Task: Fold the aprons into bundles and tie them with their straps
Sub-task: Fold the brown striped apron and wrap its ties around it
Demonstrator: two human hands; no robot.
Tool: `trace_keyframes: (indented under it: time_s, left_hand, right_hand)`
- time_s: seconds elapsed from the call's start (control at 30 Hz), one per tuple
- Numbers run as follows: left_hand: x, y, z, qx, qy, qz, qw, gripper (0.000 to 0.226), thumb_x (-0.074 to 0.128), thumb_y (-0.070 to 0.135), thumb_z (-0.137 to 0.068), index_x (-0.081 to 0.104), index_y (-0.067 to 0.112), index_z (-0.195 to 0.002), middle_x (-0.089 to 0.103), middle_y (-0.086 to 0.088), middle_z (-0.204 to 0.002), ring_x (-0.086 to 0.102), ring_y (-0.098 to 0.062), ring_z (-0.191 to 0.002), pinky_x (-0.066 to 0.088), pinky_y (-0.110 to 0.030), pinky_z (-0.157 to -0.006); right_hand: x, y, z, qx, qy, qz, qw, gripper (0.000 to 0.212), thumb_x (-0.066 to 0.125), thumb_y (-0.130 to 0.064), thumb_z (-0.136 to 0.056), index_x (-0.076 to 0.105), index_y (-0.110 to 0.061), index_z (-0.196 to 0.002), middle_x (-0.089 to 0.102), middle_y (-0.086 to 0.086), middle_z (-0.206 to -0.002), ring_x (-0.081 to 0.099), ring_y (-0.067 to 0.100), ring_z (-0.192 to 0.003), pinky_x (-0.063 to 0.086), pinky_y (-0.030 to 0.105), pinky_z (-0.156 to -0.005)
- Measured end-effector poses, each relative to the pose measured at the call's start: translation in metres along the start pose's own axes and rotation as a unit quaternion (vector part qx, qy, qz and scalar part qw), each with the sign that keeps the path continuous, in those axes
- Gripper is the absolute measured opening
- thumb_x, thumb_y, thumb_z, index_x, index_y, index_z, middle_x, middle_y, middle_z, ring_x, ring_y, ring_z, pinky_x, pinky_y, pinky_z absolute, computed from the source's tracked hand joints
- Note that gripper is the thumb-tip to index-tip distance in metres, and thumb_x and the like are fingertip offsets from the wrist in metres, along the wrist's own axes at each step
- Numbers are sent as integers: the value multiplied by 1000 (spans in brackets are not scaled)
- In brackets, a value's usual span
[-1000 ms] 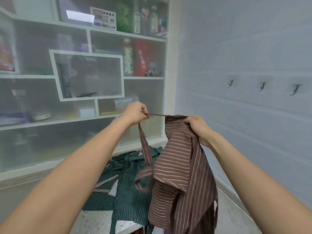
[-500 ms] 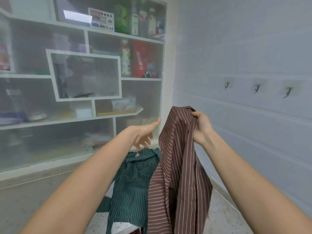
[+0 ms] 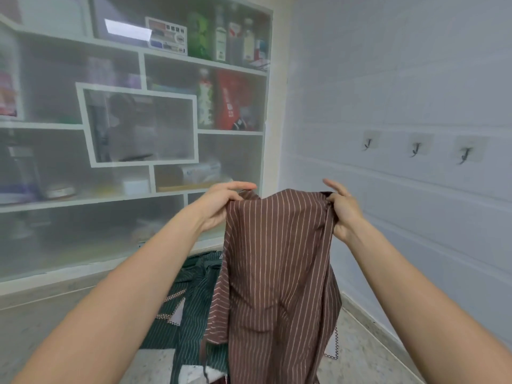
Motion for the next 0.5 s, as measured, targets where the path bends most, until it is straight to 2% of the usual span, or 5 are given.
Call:
trace_keyframes:
  time_s: [0.1, 0.2, 0.3, 0.4, 0.5]
  left_hand:
    - [-6, 9, 10, -4, 19, -80, 997, 52, 21, -18, -81, 65, 1, -99, 57, -12, -101, 65, -7, -62, 48, -13, -47]
    - [-19, 14, 15, 5, 38, -95, 995, 63, 20, -19, -77, 66, 9, -111, 60, -15, -118, 65, -17, -78, 53, -18, -53]
    - [-32, 16, 21, 17, 74, -88, 993, 68, 22, -20, -77, 63, 14, -119, 60, -18, -117, 63, -19, -75, 52, -20, -50]
    - [-46, 20, 32, 41, 133, -95, 986, 68, 21, -21, -77, 62, 12, -120, 61, -14, -114, 62, -18, -76, 54, -20, -54]
    - [-62, 26, 47, 69, 195, -96, 974, 68, 21, -20, -80, 58, 14, -126, 60, -11, -107, 58, -15, -73, 51, -18, -52]
  right_hand:
    - [5, 7, 6, 22, -29, 25, 999, 46, 29, 6, -88, 70, -11, -101, 60, 11, -84, 52, 16, -61, 48, 28, -58]
    - [18, 12, 11, 39, -31, 32, 998, 30, 39, 0, -91, 68, -9, -85, 64, 9, -81, 59, 19, -68, 51, 30, -62]
    - [28, 18, 11, 44, -13, 41, 998, 24, 43, -1, -88, 63, -6, -76, 61, 10, -72, 57, 21, -61, 48, 31, -55]
    - [39, 29, 9, 57, 4, 29, 998, 16, 45, -6, -82, 52, -8, -68, 49, 7, -62, 48, 19, -51, 40, 27, -47]
    - [51, 44, 10, 87, 10, 18, 996, 6, 51, -12, -79, 48, -11, -73, 48, 4, -61, 48, 17, -50, 39, 27, -45]
Point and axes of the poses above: each hand's wrist, its own z-axis away from the middle knuckle, its own x-axis out of the palm, y = z × x, the point moved 4 cm from there along -z, towards the middle knuckle
